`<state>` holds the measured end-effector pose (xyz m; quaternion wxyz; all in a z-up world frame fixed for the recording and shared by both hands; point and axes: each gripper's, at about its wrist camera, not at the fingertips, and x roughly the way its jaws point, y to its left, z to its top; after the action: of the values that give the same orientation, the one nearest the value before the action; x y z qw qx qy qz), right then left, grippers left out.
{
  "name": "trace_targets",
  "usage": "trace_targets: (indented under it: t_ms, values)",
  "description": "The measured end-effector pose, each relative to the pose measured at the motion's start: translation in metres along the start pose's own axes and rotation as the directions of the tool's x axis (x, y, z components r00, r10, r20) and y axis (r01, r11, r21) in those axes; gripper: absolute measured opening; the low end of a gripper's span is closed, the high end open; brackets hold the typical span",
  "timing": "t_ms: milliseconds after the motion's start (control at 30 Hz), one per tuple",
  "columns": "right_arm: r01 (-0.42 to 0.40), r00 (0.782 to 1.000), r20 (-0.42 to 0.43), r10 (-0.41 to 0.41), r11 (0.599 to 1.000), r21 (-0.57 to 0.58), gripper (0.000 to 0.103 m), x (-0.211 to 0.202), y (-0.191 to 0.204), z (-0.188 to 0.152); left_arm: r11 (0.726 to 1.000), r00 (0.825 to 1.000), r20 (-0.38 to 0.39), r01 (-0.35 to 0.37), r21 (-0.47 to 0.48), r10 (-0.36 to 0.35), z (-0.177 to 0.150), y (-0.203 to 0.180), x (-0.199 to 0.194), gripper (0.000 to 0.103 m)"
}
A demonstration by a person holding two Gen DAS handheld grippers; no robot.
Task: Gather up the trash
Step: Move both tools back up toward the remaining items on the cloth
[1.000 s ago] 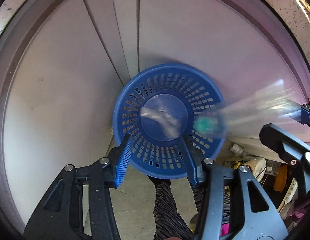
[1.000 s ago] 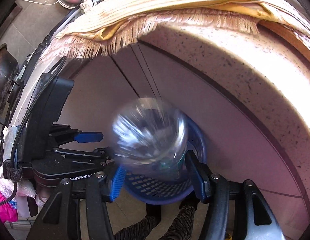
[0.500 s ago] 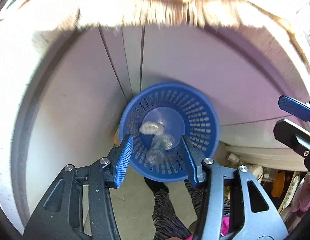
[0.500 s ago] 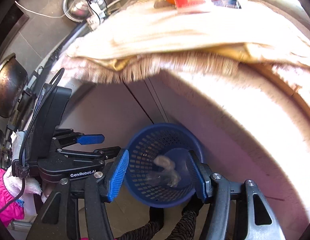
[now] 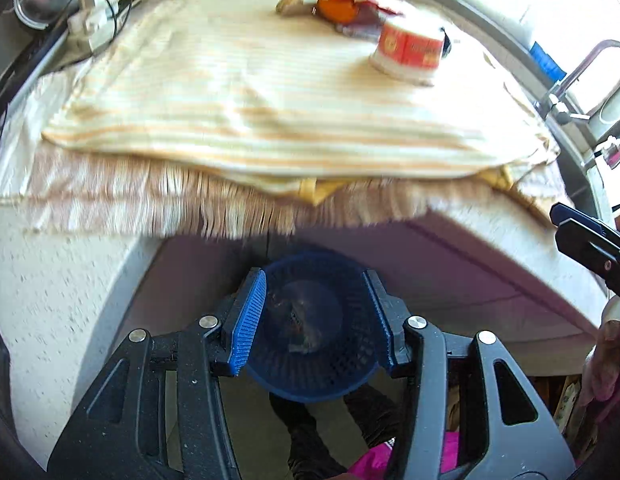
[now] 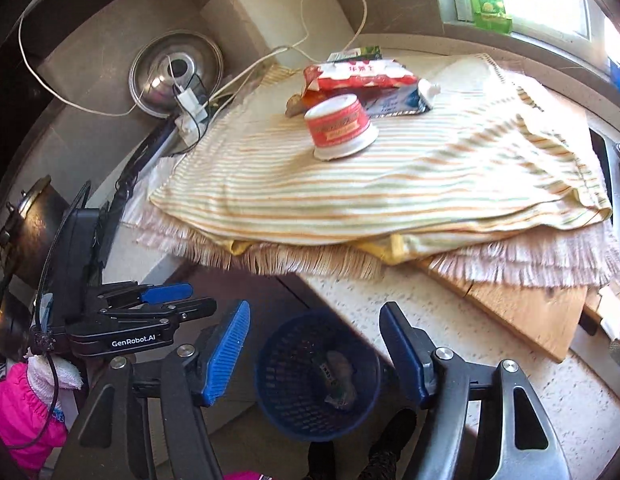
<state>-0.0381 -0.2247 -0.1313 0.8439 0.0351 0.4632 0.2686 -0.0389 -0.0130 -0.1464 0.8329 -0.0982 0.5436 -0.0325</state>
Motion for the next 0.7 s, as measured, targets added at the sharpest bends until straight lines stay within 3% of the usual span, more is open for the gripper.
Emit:
trace_targets:
  t_ms: [100,367,467,567,700]
  values:
    - [-0.001,0.999,0.046,0.000,1.000,0.021,0.071,-0.017,-0.012,0.020,1.000,0.999,0.049,0.013,-0.001,-0.013,0.016,-0.006,-0.014,0.058]
    - [0.003,0.993,0.121,-0.011,0.998,0.066,0.071,-0.031,-0.045,0.071,0.999,0.991,0.125,0.040,0.018,-0.042,0.064,-0.037,-0.033,0.062]
    - [-0.004,0.991,0.134,-0.007,0.996,0.087,0.089,-0.032,-0.058,0.088,0.998,0.988,0.146,0.051,0.020,-0.054,0.079,-0.049,-0.034,0.066]
    - [-0.027,0.989,0.150,0.012,0.995,0.101,0.089,-0.031,-0.068,0.103,0.998,0.986,0.157,0.060,0.017,-0.062,0.092,-0.058,-0.031,0.067]
    - [-0.046,0.989,0.144,0.031,0.994,0.103,0.091,-0.022,-0.079,0.121,0.997,0.983,0.169,0.073,0.013,-0.074,0.105,-0.068,-0.024,0.075]
